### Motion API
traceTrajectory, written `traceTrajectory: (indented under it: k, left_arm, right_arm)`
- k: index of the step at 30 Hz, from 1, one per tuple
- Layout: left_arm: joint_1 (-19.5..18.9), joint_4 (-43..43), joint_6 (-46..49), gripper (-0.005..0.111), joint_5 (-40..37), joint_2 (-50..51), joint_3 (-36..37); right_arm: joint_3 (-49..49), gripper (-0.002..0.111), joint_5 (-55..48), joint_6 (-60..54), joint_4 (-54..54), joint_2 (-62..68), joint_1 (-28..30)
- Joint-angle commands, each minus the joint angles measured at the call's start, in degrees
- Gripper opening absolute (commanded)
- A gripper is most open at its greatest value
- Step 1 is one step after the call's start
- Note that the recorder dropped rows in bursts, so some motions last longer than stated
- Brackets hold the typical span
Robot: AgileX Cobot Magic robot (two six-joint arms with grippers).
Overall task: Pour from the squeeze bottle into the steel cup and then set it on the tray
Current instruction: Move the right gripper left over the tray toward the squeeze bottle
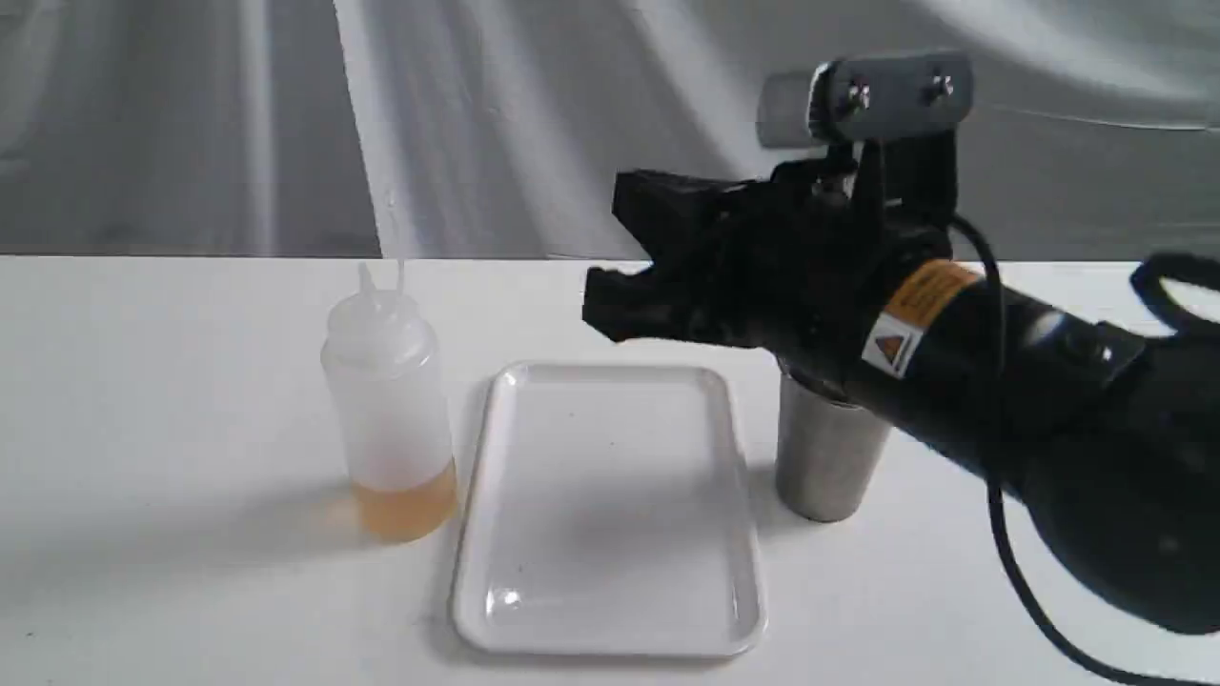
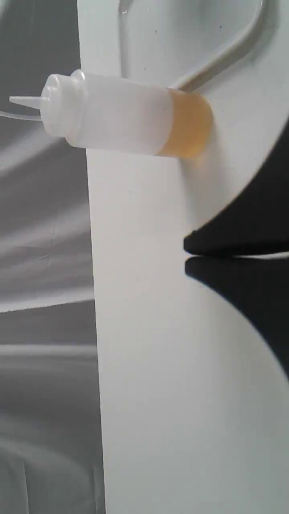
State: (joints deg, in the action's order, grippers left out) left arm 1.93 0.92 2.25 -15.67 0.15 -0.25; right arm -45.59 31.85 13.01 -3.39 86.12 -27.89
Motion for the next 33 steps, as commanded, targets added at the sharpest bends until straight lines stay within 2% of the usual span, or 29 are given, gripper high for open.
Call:
traceTrajectory:
  k: [1, 8, 9, 12, 15, 18, 19, 33]
  left_arm:
    - [0.31, -0.04, -0.28, 0.0, 0.43, -0.15, 0.25]
    - [0.31, -0.04, -0.15, 0.0, 0.43, -0.15, 0.25]
    - [0.31, -0.04, -0.15, 0.0, 0.43, -0.15, 0.25]
    - [0.31, -0.04, -0.15, 0.0, 0.43, -0.15, 0.25]
    - [0.31, -0.04, -0.3, 0.0, 0.43, -0.15, 0.25]
    - [0.31, -0.04, -0.3, 0.0, 0.43, -0.15, 0.25]
    - [0.31, -0.04, -0.3, 0.0, 0.43, -0.15, 0.25]
    - [0.31, -0.04, -0.18, 0.0, 0.43, -0.15, 0.25]
  right_arm:
    - [2.49, 0.0, 4.13, -1.51, -0.66, 1.84, -0.12]
    - [2.61, 0.002, 8.42, -6.13, -2.57, 9.81, -1.07]
    - [2.61, 0.004, 9.22, -6.27, -2.68, 10.68, -1.54]
    - [2.46, 0.018, 10.52, -6.53, -2.68, 13.41, -2.72]
    - [2.46, 0.052, 12.5, -6.78, -2.45, 15.63, -3.6]
    - [2.19, 0.096, 14.49, -6.78, -2.58, 17.47, -3.72]
    - [1.73, 0.105, 14.66, -6.9, -2.71, 18.22, -3.72]
    - [-5.39, 0.105, 15.71, -6.48, -10.83, 25.1, -4.11]
